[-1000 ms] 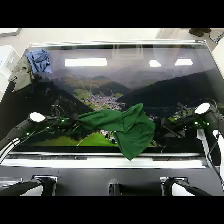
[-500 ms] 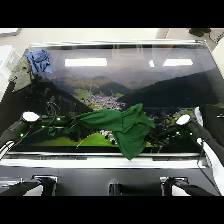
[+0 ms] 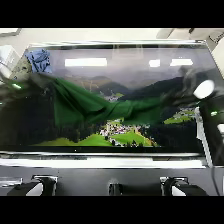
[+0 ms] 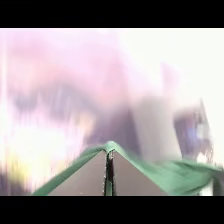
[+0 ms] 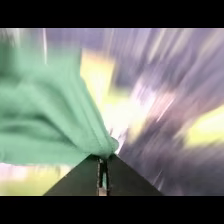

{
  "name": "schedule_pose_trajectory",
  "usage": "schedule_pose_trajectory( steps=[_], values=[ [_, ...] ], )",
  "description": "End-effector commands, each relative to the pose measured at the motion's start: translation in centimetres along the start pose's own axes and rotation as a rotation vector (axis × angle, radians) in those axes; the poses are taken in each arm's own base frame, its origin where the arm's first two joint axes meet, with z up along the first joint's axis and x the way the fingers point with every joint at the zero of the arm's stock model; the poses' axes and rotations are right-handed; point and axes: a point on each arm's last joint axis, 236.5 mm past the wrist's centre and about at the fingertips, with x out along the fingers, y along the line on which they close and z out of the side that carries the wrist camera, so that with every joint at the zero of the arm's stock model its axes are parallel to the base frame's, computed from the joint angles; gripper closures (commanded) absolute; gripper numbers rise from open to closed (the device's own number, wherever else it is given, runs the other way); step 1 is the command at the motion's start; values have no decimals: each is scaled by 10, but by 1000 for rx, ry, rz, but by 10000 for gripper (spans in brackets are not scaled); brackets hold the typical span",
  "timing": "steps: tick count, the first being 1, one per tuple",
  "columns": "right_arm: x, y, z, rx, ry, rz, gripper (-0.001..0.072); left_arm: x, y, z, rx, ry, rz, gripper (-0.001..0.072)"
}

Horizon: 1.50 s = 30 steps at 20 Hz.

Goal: Fold the clothes and pants, and hang the long-sleeved shirts on hangers.

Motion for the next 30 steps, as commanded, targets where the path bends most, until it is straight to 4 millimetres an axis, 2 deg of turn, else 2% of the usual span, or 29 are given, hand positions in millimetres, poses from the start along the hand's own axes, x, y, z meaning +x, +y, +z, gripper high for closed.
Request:
schedule_pose_trajectory(
  steps=[1, 3, 5, 7, 10, 12, 14, 17, 19, 21, 23, 26, 28, 30],
  values=[
    [-152, -25, 95, -32, -418, -196, 679, -92, -78, 94, 171, -296, -37, 681],
    [-213, -20, 101, -37, -553, -204, 679, -133, -103, 108, 204, -393, -35, 681],
    [-242, -21, 86, -32, -581, -215, 679, -161, -109, 105, 221, -434, 13, 681],
    [-240, -31, 53, -8, -469, -250, 679, -173, -89, 91, 230, -395, 141, 681],
    [-216, -51, 9, 32, -260, -321, 680, -179, -44, 62, 214, -292, 321, 681],
    [-194, -55, -8, 56, -175, -326, 680, -170, -23, 43, 182, -234, 352, 681],
    [-161, -59, -30, 67, -71, -324, 680, -156, 4, 19, 126, -163, 368, 681],
    [-106, -69, -63, 49, 53, -336, 679, -126, 53, -45, 0, 38, 389, 679],
    [-71, -72, -56, 21, 8, -324, 678, -103, 82, -90, -78, 146, 391, 680],
    [-39, -72, -36, 39, -48, -307, 678, -78, 106, -121, -129, 205, 393, 680],
    [-1, -68, -21, 81, -60, -273, 678, -49, 132, -130, -161, 215, 407, 680],
    [67, -49, -11, 155, -47, -158, 678, 4, 177, -111, -261, 157, 425, 680],
    [103, -36, -10, 297, -38, -84, 678, 38, 206, -103, -349, 158, 427, 678],
    [129, -17, -16, 498, 1, 6, 678, 65, 224, -111, -402, 227, 422, 677]
  ],
)
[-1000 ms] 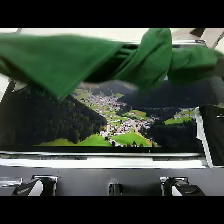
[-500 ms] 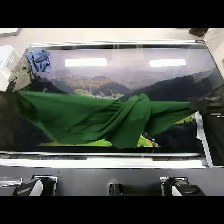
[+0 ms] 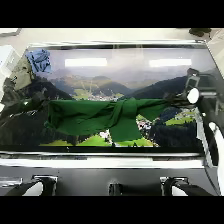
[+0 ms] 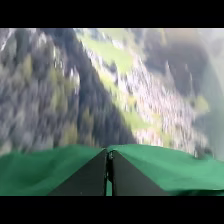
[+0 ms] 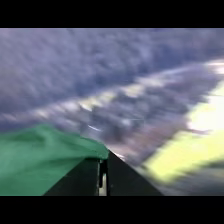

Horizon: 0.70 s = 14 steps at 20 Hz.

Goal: Fold the clothes and pants, and hang the long-sleeved shirts on hangers.

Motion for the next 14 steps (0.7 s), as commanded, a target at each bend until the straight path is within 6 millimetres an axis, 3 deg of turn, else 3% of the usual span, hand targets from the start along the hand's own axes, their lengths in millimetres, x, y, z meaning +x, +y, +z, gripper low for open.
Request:
schedule_pose_trajectory(
  steps=[1, 4, 5, 6, 7, 8, 10, 11, 12, 14],
  values=[
    [50, 44, -11, 330, 80, 178, 678, 66, 15, 1, -92, 103, 4, 676],
    [67, 62, -27, 423, 170, 243, 666, 90, 20, -28, -103, 221, 16, 674],
    [65, 58, -21, 422, 163, 245, 577, 88, 20, -25, -84, 219, 12, 639],
    [57, 49, -12, 402, 168, 246, 369, 80, 20, -16, -44, 220, -1, 556],
    [45, 37, -2, 354, 181, 247, 230, 64, 24, -3, 9, 234, -12, 272],
    [30, 19, 2, 284, 218, 241, 143, 45, 35, 11, 40, 250, 1, 26],
    [5, -26, -12, 247, 350, 205, 99, -2, 89, 33, 35, 284, 128, 1],
    [-3, -45, -27, 265, 419, 190, 99, -21, 121, 33, -27, 303, 195, 15],
    [-8, -59, -45, 278, 493, 178, 99, -35, 147, 23, -99, 338, 234, 78],
    [-10, -66, -79, 272, 606, 185, 99, -39, 178, -11, -233, 399, 216, 81]
  ],
)
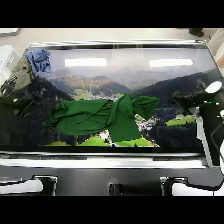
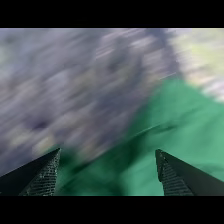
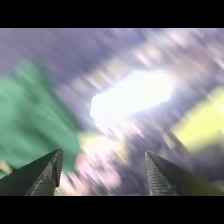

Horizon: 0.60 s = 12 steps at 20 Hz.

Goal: Fold the clothes and pants, and hang the long-sleeved shirts on hangers.

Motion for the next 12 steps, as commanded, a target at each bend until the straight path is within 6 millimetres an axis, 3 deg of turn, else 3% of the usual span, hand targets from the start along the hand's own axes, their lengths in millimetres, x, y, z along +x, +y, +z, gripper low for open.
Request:
schedule_pose_trajectory(
  steps=[1, 3, 9, 10, 12],
  values=[
    [-2, -33, -59, -12, 257, -12, 95, 1, 60, -51, -151, 155, -12, 81],
    [12, -28, -79, -18, 316, 12, 59, 28, 49, -72, -164, 174, -117, 80],
    [29, -3, -110, -114, 395, 15, 36, 82, 6, -82, -171, 176, -241, 81],
    [31, 0, -114, -126, 403, 13, 31, 89, 2, -81, -162, 169, -232, 163],
    [35, 5, -119, -160, 409, -1, 29, 95, -4, -77, -141, 149, -218, 528]
  ],
)
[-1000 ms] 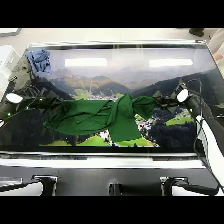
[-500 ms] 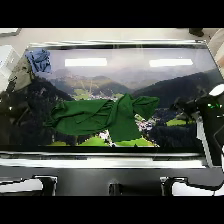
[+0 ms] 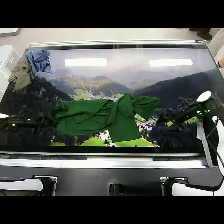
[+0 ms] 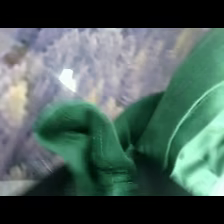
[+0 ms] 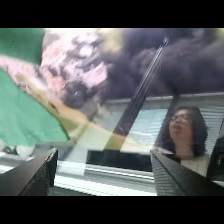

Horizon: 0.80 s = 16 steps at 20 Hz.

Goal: Fold the clothes and pants, and hang the long-sleeved shirts on hangers.

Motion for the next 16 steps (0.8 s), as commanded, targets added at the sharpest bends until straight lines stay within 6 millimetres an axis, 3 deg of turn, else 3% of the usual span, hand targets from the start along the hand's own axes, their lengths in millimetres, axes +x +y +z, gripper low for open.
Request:
schedule_pose_trajectory(
  steps=[1, 4, 8, 10, 13, 14, 16],
  values=[
    [17, 12, -9, -62, 28, -31, 23, 18, -14, 2, 21, -16, -17, 679],
    [52, 34, -8, -119, -7, -35, 11, 12, -20, 0, 39, -20, -24, 677],
    [101, 88, -9, -130, -7, 88, 11, -4, -37, -5, 82, -34, -42, 677],
    [116, 114, -10, -130, -12, 151, 14, -11, -45, -9, 101, -34, -52, 677],
    [130, 133, -14, -111, -21, 173, 49, -19, -54, -13, 126, -37, -62, 677],
    [133, 137, -13, -112, -33, 171, 166, -22, -57, -15, 134, -37, -65, 677],
    [125, 146, -9, -131, -51, 186, 674, -30, -66, -20, 158, -44, -75, 677]
  ],
)
